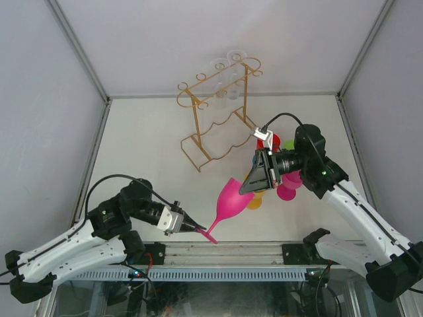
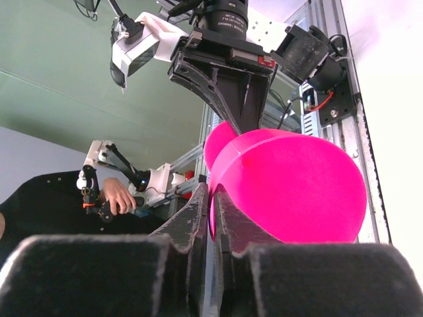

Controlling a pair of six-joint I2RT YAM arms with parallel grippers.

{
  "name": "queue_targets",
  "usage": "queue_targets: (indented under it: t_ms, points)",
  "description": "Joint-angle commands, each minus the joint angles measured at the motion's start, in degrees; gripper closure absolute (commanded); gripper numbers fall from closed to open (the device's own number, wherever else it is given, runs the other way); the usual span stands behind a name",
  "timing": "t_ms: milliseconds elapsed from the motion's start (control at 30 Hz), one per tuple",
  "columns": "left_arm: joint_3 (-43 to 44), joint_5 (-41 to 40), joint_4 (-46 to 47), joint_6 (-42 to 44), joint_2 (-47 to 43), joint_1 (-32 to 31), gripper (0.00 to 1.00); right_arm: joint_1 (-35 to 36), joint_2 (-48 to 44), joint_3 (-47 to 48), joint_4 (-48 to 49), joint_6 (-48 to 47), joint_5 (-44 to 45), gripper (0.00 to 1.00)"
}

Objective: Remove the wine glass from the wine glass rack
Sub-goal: Place the wine glass at the center of the board.

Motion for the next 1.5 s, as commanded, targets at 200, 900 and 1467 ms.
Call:
queue_targets:
  t_ms: [200,900,1467]
  points:
    - [2.42,-11.5,-3.17,-0.52,0.44,0.67,1.0,3.15,-3.95,2.61,-1.53,-4.82,0.77,1.0]
    - [3.25,-7.82,-6.14,-2.46,-1.21,0.67,0.5,7.86,-6.74,4.82,-17.77,-16.64,15.55,1.0]
    - [3.0,-12.24,-4.74,-3.76,-3.17,0.67,0.32,27.95,-12.66,5.27,-38.54,-23.24,57.67,1.0]
